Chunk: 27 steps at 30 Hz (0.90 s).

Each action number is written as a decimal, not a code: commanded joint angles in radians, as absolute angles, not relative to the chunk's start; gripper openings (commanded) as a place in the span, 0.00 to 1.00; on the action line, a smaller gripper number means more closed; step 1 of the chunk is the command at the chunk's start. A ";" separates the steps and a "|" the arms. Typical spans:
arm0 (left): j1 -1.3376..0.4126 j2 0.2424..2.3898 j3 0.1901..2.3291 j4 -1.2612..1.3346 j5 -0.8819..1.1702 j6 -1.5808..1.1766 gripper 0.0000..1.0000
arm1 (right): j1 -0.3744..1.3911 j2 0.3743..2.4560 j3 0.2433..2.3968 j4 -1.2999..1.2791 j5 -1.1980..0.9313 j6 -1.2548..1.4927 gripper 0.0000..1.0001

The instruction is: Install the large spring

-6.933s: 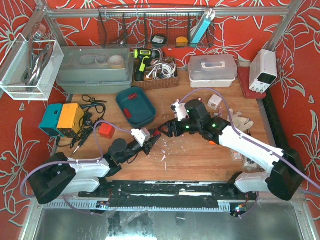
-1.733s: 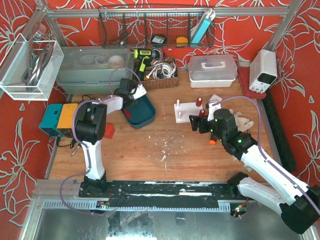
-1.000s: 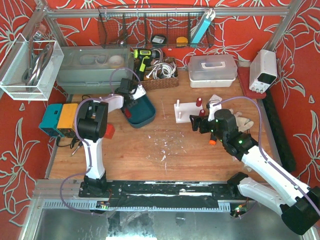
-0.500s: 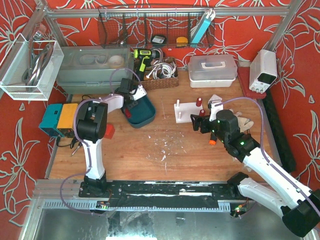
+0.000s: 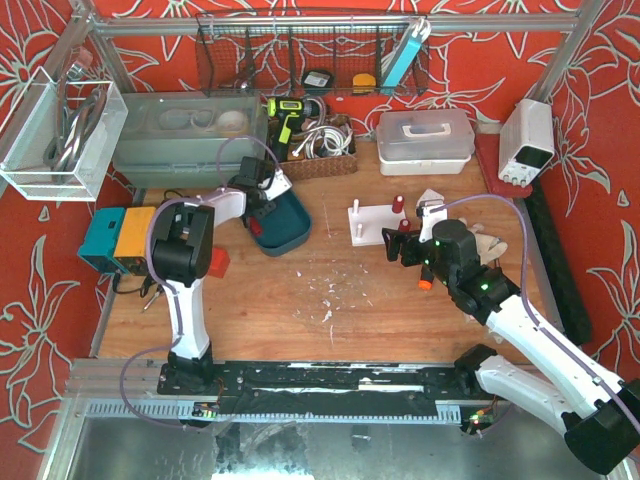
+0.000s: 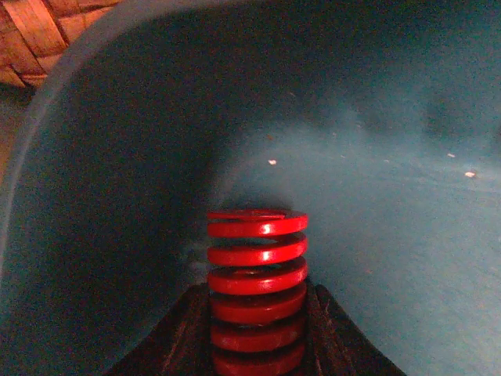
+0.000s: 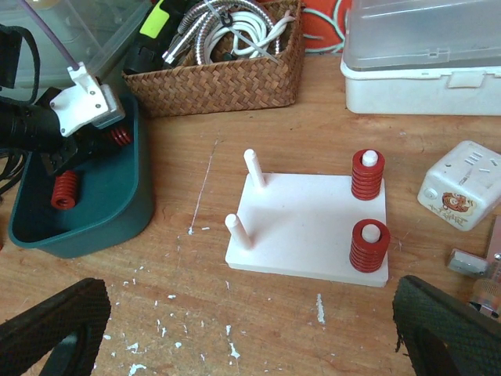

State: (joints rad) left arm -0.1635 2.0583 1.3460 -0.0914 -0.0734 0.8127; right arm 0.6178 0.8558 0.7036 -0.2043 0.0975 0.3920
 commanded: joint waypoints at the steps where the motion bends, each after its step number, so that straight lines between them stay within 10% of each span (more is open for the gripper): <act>1: -0.161 1.974 1.304 -0.133 0.014 0.733 0.13 | 0.624 0.844 0.691 -0.205 0.121 0.384 0.99; 27: -0.484 1.222 0.456 0.898 0.216 0.005 0.04 | 0.617 0.929 0.774 -0.253 -0.110 0.411 0.99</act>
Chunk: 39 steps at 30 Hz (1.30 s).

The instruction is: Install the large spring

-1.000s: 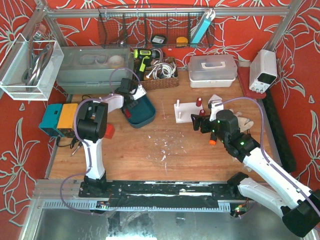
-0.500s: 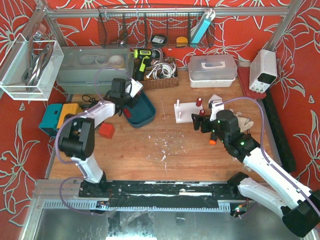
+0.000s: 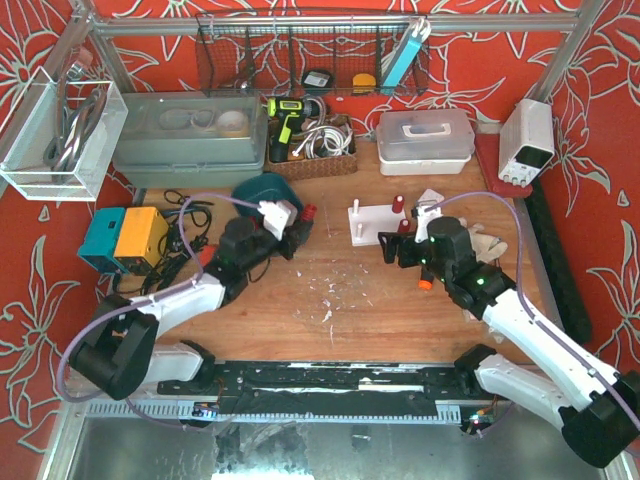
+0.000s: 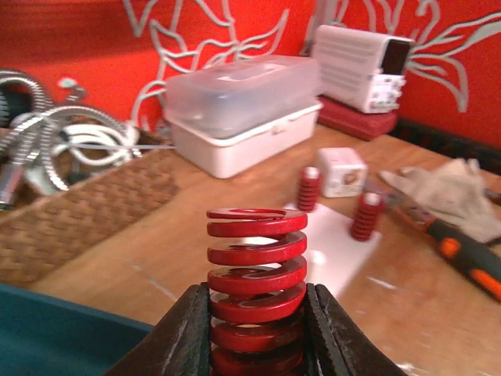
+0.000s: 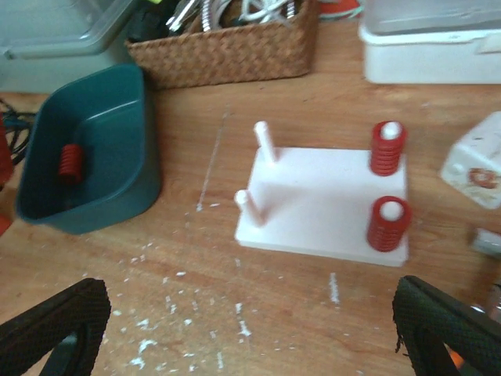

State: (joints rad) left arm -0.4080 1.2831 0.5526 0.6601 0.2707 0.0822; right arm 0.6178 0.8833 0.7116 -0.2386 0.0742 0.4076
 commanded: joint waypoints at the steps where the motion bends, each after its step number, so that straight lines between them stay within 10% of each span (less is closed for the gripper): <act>1: -0.514 1.214 0.420 0.940 0.205 -0.001 0.04 | 0.618 0.949 0.788 -0.256 -0.192 0.414 0.97; 14: -0.740 1.201 0.173 1.208 0.123 0.124 0.04 | 0.748 1.123 0.910 -0.196 -0.412 0.525 0.69; 33: -0.794 1.192 0.168 1.204 0.113 0.169 0.02 | 0.872 1.329 1.045 -0.331 -0.322 0.447 0.74; 39: -0.802 1.193 0.169 1.201 0.105 0.176 0.02 | 0.874 1.352 1.031 -0.284 -0.395 0.463 0.58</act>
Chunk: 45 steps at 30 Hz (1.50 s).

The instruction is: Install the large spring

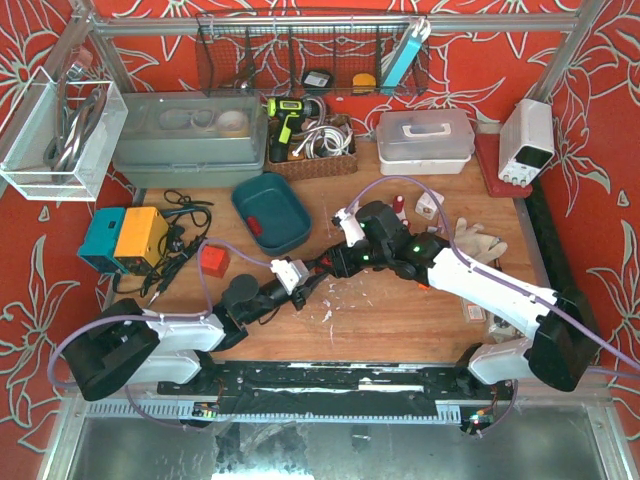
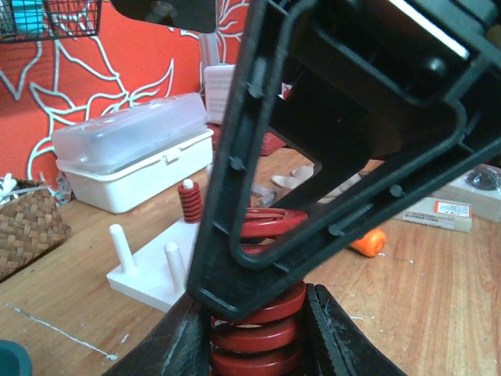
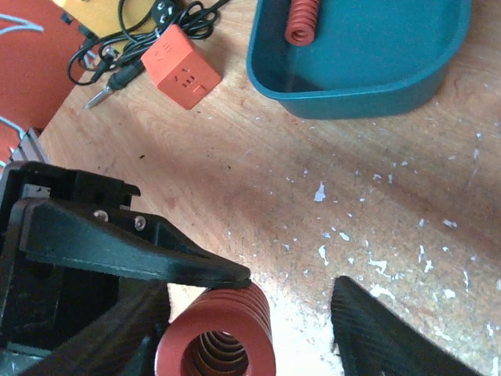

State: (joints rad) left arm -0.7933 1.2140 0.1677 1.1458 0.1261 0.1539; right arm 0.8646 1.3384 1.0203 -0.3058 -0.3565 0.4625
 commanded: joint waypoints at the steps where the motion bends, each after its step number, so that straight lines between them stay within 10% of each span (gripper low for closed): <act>1: -0.804 1.193 0.169 1.201 0.102 0.176 0.02 | 0.873 1.355 1.028 -0.275 -0.400 0.461 0.54; 7: -0.807 1.201 0.175 1.185 0.068 0.179 0.10 | 0.874 1.361 1.022 -0.265 -0.400 0.450 0.22; 11: -0.808 1.204 0.186 1.155 -0.003 0.148 0.42 | 0.873 1.326 1.015 -0.247 -0.314 0.449 0.00; 18: -0.807 1.172 0.199 1.077 -0.164 0.108 0.97 | 0.836 1.317 0.985 -0.199 0.123 0.364 0.00; 45: -0.807 1.032 0.187 0.958 -0.399 0.037 1.00 | 0.592 1.844 1.396 -0.171 0.160 0.292 0.00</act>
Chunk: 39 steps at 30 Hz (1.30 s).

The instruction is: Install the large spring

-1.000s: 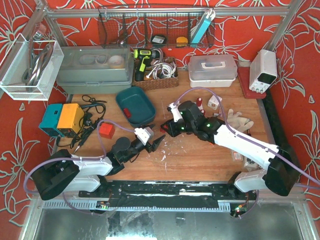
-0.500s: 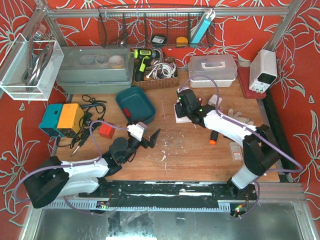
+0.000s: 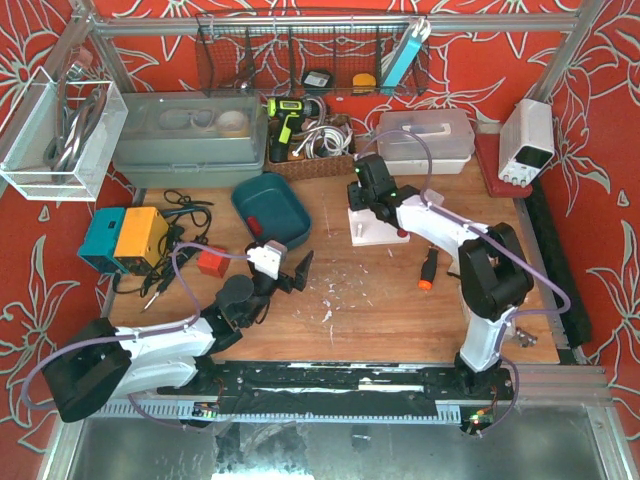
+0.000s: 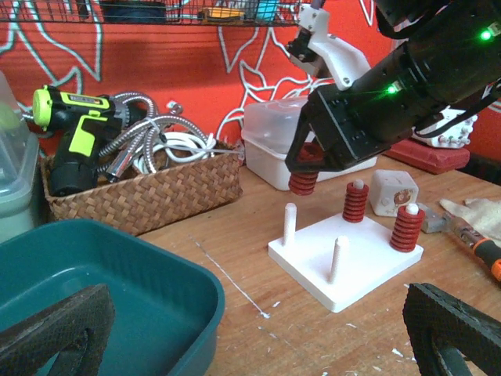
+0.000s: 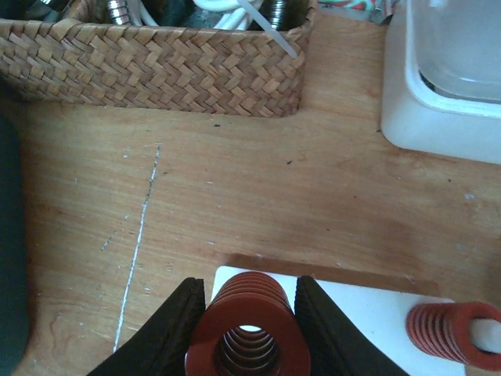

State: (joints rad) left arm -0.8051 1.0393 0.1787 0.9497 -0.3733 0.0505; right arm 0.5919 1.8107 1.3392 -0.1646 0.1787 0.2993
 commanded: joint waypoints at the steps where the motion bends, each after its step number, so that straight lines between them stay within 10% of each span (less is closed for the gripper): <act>1: -0.807 1.032 0.187 0.958 -0.397 0.037 1.00 | 0.593 1.852 1.403 -0.172 0.160 0.290 0.00; 20: -0.807 1.035 0.188 0.958 -0.396 0.038 1.00 | 0.574 1.984 1.446 -0.182 0.129 0.300 0.01; 32: -0.808 1.036 0.188 0.957 -0.397 0.044 1.00 | 0.564 1.982 1.510 -0.266 0.128 0.302 0.58; 39: -0.807 1.051 0.198 0.950 -0.398 0.051 1.00 | 0.563 1.793 1.466 -0.376 0.091 0.311 0.74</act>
State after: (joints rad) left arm -0.8051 1.0431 0.1787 0.9421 -0.3733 0.0448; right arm 0.5671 1.9495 1.4857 -0.2970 0.1165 0.3016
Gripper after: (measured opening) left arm 0.997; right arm 0.710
